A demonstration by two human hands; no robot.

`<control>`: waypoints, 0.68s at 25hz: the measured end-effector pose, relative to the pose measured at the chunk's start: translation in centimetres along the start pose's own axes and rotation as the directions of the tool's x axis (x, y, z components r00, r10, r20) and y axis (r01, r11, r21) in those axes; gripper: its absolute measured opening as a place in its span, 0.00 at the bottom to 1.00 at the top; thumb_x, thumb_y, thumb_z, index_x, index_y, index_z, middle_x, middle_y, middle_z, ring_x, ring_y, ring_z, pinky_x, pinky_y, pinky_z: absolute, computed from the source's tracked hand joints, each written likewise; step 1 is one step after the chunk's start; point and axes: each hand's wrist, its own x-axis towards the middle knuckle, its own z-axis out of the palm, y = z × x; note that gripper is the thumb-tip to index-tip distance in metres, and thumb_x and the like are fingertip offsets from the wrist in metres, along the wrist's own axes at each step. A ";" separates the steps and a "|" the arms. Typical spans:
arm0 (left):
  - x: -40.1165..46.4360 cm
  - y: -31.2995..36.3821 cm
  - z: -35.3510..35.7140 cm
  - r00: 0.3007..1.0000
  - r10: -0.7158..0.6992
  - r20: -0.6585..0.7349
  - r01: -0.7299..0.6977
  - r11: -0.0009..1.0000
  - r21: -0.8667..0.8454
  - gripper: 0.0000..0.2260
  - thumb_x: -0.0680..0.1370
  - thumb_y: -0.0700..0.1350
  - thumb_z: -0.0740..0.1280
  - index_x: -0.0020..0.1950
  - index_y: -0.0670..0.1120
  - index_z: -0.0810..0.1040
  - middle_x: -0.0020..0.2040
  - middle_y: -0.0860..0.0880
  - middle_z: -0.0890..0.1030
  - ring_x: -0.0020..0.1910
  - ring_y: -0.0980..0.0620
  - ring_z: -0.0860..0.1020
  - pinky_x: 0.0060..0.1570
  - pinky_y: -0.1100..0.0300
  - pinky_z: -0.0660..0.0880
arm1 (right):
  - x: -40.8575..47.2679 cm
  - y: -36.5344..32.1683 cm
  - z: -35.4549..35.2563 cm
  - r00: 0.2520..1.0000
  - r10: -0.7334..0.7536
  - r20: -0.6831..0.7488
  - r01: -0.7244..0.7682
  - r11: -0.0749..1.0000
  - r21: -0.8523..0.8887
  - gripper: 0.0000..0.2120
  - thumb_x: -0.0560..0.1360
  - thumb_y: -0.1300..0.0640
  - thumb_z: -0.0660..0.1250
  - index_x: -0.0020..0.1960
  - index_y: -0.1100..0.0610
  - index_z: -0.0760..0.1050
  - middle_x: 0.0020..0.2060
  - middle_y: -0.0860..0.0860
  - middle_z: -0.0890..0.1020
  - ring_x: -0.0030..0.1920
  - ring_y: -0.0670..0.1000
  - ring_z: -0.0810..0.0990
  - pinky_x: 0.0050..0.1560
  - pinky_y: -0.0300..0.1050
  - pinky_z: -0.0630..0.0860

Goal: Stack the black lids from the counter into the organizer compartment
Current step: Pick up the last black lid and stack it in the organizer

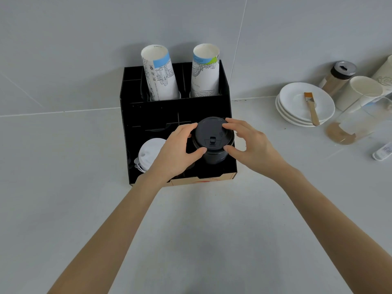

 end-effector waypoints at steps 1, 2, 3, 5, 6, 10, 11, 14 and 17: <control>0.2 -0.1 0.1 1.000 -0.006 0.007 0.006 1.000 0.004 0.27 0.72 0.46 0.67 0.67 0.46 0.62 0.67 0.46 0.68 0.62 0.49 0.69 0.58 0.58 0.66 | 0.1 0.2 0.1 1.000 0.010 0.002 -0.010 1.000 0.005 0.21 0.71 0.62 0.66 0.63 0.56 0.67 0.67 0.53 0.69 0.60 0.50 0.70 0.55 0.27 0.58; 0.3 -0.2 0.2 1.000 -0.010 0.014 0.010 1.000 0.008 0.27 0.72 0.46 0.67 0.67 0.46 0.62 0.67 0.46 0.68 0.63 0.49 0.69 0.59 0.58 0.66 | 0.2 0.3 0.2 1.000 0.017 0.003 -0.017 1.000 0.009 0.21 0.71 0.62 0.66 0.63 0.56 0.67 0.67 0.53 0.69 0.60 0.51 0.70 0.55 0.27 0.58; 0.4 -0.2 0.3 1.000 -0.012 0.020 0.011 1.000 0.011 0.27 0.72 0.46 0.67 0.68 0.46 0.61 0.68 0.46 0.67 0.63 0.48 0.68 0.59 0.58 0.66 | 0.2 0.5 0.2 1.000 0.024 0.006 -0.024 1.000 0.011 0.21 0.71 0.62 0.66 0.63 0.57 0.67 0.67 0.53 0.69 0.60 0.51 0.70 0.55 0.27 0.58; 0.6 -0.3 0.4 1.000 -0.015 0.027 0.015 1.000 0.012 0.27 0.72 0.46 0.67 0.68 0.46 0.61 0.68 0.46 0.67 0.64 0.48 0.68 0.60 0.57 0.66 | 0.3 0.7 0.4 0.999 0.034 0.014 -0.034 0.999 0.008 0.21 0.71 0.62 0.66 0.63 0.57 0.67 0.67 0.53 0.69 0.61 0.52 0.70 0.56 0.27 0.58; 0.7 -0.3 0.5 0.999 -0.018 0.027 0.018 1.000 0.010 0.27 0.72 0.46 0.67 0.68 0.46 0.61 0.68 0.46 0.67 0.64 0.48 0.68 0.61 0.56 0.66 | 0.4 0.8 0.5 0.999 0.036 0.016 -0.036 0.999 0.006 0.21 0.72 0.62 0.66 0.64 0.57 0.67 0.67 0.54 0.69 0.61 0.53 0.70 0.56 0.27 0.58; 0.7 -0.4 1.1 0.998 -0.048 0.033 0.048 0.999 0.009 0.27 0.72 0.47 0.67 0.68 0.46 0.60 0.69 0.46 0.66 0.65 0.48 0.67 0.63 0.53 0.67 | 0.5 1.1 0.7 0.998 0.057 0.033 -0.057 0.998 -0.006 0.22 0.72 0.60 0.65 0.65 0.56 0.66 0.68 0.52 0.68 0.63 0.53 0.69 0.59 0.34 0.61; 0.6 -0.5 1.2 0.998 -0.057 0.032 0.056 0.998 0.004 0.27 0.72 0.47 0.67 0.68 0.46 0.60 0.69 0.46 0.66 0.66 0.48 0.66 0.63 0.52 0.67 | 0.5 1.1 0.8 0.997 0.059 0.040 -0.058 0.998 -0.016 0.22 0.72 0.60 0.65 0.65 0.56 0.65 0.68 0.53 0.67 0.64 0.54 0.68 0.60 0.36 0.61; 0.7 -0.7 1.4 0.998 -0.057 0.030 0.058 0.998 -0.009 0.27 0.72 0.47 0.66 0.69 0.47 0.59 0.69 0.46 0.66 0.66 0.48 0.66 0.63 0.53 0.66 | 0.5 1.4 1.2 0.998 0.053 0.043 -0.051 0.998 -0.048 0.23 0.72 0.60 0.64 0.66 0.57 0.64 0.69 0.53 0.66 0.67 0.53 0.65 0.62 0.35 0.57; 0.6 -0.8 1.5 0.997 -0.061 0.036 0.062 0.998 -0.022 0.28 0.73 0.47 0.66 0.69 0.47 0.59 0.69 0.46 0.66 0.66 0.48 0.66 0.61 0.55 0.65 | 0.3 1.4 1.5 0.998 0.063 0.028 -0.061 0.997 -0.051 0.23 0.73 0.59 0.64 0.66 0.57 0.63 0.70 0.52 0.65 0.68 0.53 0.63 0.62 0.36 0.56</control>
